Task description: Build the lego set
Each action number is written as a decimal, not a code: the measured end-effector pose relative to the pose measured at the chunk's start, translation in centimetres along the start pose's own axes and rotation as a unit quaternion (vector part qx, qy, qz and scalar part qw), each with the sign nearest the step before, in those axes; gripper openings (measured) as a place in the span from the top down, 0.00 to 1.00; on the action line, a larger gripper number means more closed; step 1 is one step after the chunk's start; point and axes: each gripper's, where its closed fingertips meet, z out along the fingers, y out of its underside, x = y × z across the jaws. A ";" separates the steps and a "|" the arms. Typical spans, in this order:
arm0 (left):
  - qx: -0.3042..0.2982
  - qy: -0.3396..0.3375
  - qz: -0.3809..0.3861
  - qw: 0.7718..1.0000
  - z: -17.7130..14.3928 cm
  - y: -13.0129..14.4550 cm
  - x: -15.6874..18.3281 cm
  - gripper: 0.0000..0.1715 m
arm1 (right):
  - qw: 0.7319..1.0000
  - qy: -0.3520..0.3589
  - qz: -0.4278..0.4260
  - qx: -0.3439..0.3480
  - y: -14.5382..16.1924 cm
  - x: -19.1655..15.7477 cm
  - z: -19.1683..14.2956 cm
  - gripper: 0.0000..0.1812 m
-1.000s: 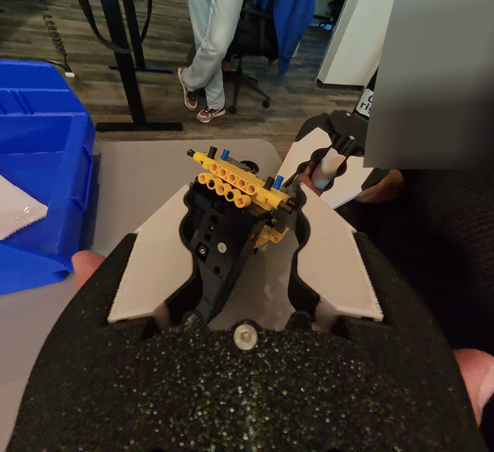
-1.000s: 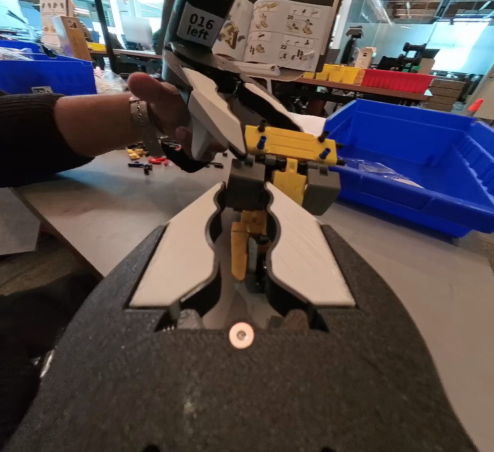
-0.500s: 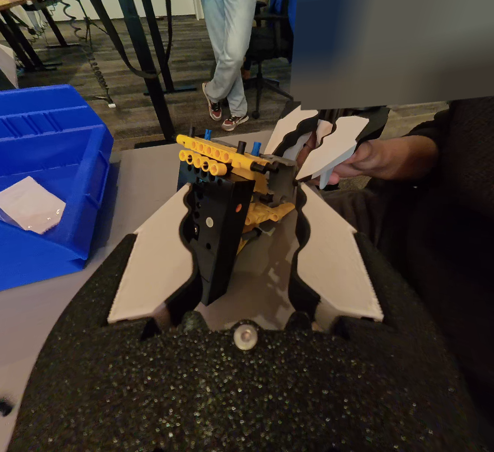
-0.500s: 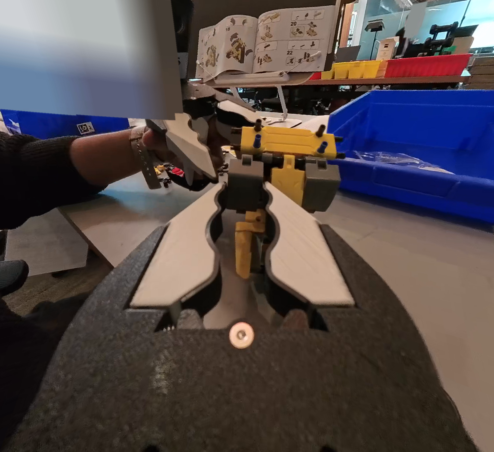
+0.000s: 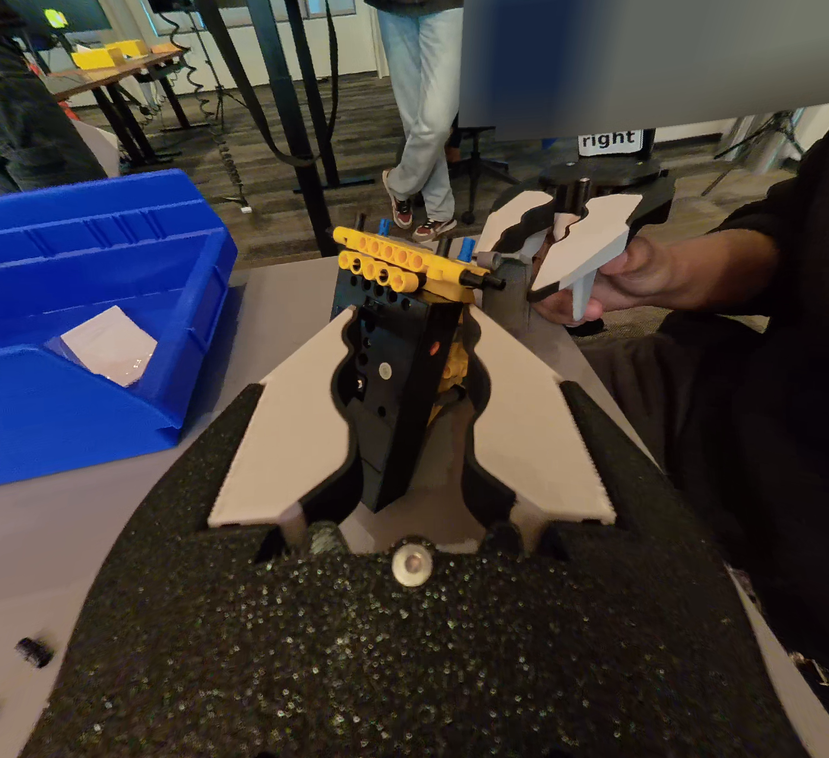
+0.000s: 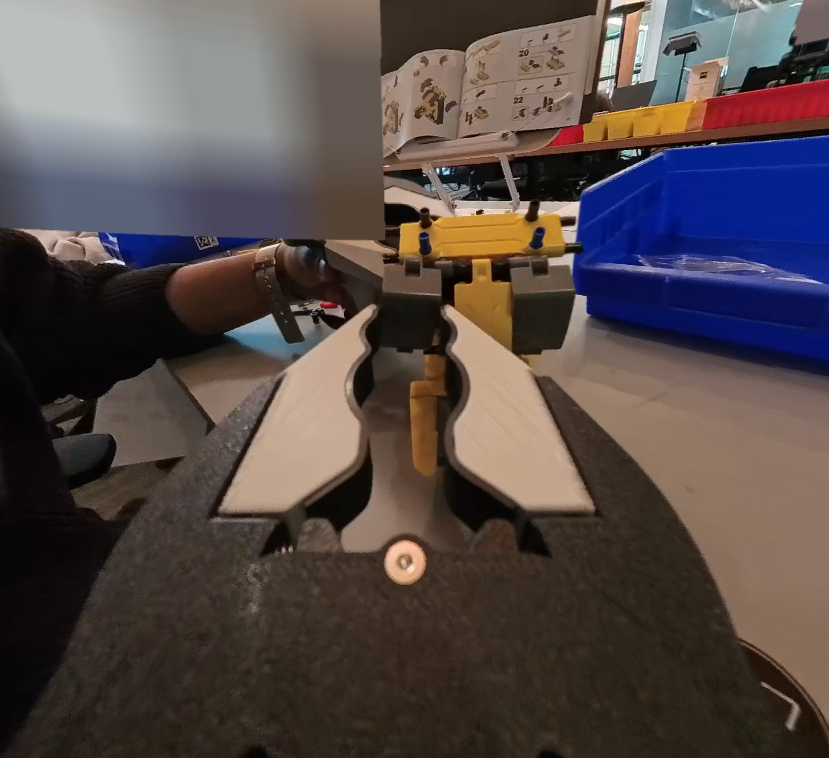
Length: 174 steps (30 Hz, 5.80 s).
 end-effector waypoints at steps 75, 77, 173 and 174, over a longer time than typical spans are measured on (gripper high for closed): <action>-0.003 -0.047 -0.023 0.999 0.8 0.2 -0.4 0.70 | 0.998 0.060 -0.031 0.005 0.4 0.6 0.2 0.87; -0.003 -0.047 -0.022 0.999 0.8 0.2 -0.4 0.70 | 0.997 0.061 -0.035 0.014 0.2 0.5 0.1 0.87; -0.030 -0.065 0.009 0.997 0.5 1.1 -0.9 0.77 | 0.994 0.092 -0.062 0.009 -0.2 1.0 -0.1 0.87; -0.030 -0.065 0.009 0.997 0.5 1.1 -0.9 0.77 | 0.994 0.091 -0.060 0.007 -0.1 1.1 -0.1 0.87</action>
